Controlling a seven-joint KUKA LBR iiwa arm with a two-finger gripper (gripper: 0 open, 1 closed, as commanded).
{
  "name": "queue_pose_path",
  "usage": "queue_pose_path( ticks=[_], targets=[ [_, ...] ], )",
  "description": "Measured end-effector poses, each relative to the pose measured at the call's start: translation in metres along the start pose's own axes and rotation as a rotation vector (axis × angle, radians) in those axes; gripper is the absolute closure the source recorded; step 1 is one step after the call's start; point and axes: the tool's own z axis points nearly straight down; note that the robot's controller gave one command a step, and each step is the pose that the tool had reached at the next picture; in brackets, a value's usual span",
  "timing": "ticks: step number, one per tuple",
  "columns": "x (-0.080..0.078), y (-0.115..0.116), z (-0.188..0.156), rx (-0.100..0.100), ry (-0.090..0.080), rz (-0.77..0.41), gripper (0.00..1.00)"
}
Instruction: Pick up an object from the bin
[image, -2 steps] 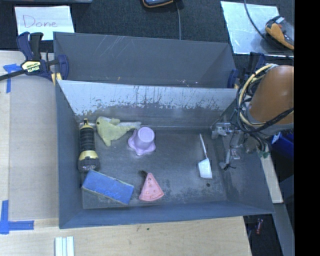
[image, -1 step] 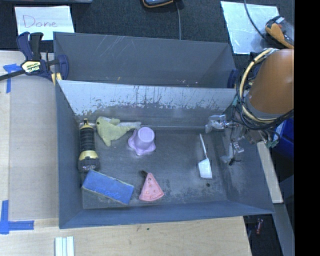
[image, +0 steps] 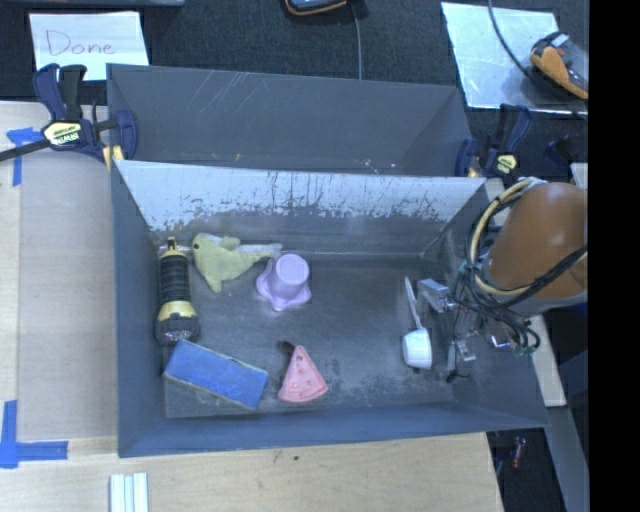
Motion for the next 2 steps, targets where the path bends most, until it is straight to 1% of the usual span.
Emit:
queue_pose_path(
  ticks=[1, 2],
  targets=[
    [0.025, 0.037, -0.030, 0.006, -0.011, -0.196, 0.00],
    [-0.014, -0.006, -0.075, 0.007, -0.014, 0.023, 0.00]
  ],
)
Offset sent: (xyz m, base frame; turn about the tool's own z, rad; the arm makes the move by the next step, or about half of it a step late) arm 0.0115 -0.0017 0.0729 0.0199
